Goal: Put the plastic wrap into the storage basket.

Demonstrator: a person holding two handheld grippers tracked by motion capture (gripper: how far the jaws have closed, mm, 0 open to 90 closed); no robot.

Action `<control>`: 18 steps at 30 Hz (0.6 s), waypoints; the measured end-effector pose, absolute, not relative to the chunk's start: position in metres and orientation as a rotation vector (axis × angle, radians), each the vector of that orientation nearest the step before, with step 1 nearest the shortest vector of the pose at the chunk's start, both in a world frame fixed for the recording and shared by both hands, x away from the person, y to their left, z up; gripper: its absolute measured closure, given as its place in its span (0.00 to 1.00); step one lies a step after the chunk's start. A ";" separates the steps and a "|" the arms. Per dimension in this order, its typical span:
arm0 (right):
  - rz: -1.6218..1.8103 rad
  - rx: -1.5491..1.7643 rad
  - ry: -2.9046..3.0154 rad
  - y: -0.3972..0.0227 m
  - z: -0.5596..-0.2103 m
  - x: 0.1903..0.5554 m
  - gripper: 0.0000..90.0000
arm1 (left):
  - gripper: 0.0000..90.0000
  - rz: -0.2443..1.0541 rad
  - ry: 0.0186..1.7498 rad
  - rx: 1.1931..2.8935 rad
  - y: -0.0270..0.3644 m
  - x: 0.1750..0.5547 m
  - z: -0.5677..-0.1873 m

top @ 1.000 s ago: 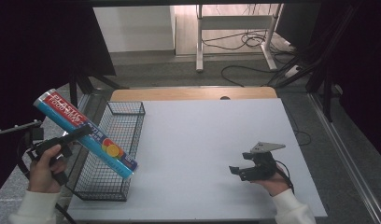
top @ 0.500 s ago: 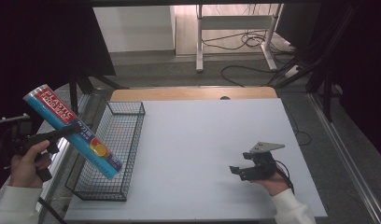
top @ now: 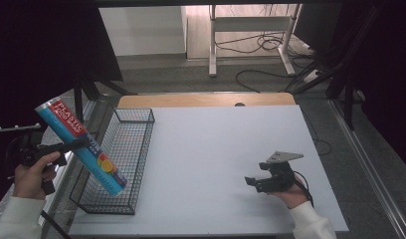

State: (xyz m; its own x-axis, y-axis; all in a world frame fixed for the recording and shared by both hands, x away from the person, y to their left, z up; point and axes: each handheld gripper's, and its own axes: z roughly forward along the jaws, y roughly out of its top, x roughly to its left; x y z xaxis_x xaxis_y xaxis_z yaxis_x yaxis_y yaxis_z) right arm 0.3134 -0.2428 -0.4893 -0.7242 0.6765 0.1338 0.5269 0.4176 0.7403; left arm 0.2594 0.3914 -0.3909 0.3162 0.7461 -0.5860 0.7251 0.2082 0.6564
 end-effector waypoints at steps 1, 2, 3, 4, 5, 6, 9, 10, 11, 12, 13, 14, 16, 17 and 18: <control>1.194 1.067 2.484 -0.243 -0.489 0.313 0.20 | 0.36 0.025 1.406 1.513 0.391 0.259 -0.391; 1.194 1.067 2.484 -0.243 -0.489 0.313 0.20 | 0.36 0.021 1.411 1.522 0.390 0.261 -0.392; 1.195 1.064 2.484 -0.242 -0.489 0.313 0.20 | 0.36 0.019 1.415 1.530 0.389 0.262 -0.393; 1.195 1.064 2.484 -0.242 -0.489 0.313 0.20 | 0.36 0.016 1.419 1.542 0.388 0.263 -0.394; 1.195 1.064 2.484 -0.242 -0.489 0.313 0.20 | 0.36 0.012 1.429 1.574 0.385 0.266 -0.395; 1.195 1.063 2.484 -0.242 -0.489 0.313 0.20 | 0.36 0.012 1.429 1.574 0.385 0.266 -0.395; 1.195 1.065 2.482 -0.242 -0.489 0.313 0.20 | 0.36 0.013 1.431 1.617 0.380 0.269 -0.396; 1.194 1.065 2.482 -0.242 -0.489 0.313 0.20 | 0.36 0.010 1.431 1.625 0.379 0.269 -0.397; 1.191 1.070 2.480 -0.243 -0.489 0.314 0.20 | 0.36 0.007 1.428 1.633 0.378 0.270 -0.398; 1.191 1.070 2.480 -0.243 -0.489 0.314 0.20 | 0.36 0.007 1.428 1.633 0.378 0.270 -0.398; 1.192 1.073 2.478 -0.243 -0.489 0.314 0.20 | 0.36 0.005 1.427 1.639 0.378 0.270 -0.399; 1.193 1.073 2.477 -0.244 -0.489 0.314 0.20 | 0.36 0.003 1.428 1.643 0.377 0.270 -0.399; 1.192 1.072 2.476 -0.244 -0.489 0.313 0.20 | 0.36 -0.001 1.431 1.651 0.376 0.270 -0.401; 1.194 1.072 2.476 -0.244 -0.489 0.313 0.20 | 0.36 -0.003 1.431 1.658 0.375 0.271 -0.402; 1.192 1.072 2.477 -0.244 -0.489 0.313 0.20 | 0.36 -0.004 1.433 1.663 0.374 0.272 -0.403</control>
State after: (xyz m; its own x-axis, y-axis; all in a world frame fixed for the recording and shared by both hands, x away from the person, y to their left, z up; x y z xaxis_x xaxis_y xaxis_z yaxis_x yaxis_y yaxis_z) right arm 0.3133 -0.2436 -0.4888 -0.7203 0.6811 0.1314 0.5277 0.4152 0.7411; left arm 0.2724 0.3744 -0.4035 0.3248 0.7821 -0.5318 0.7853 0.0902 0.6124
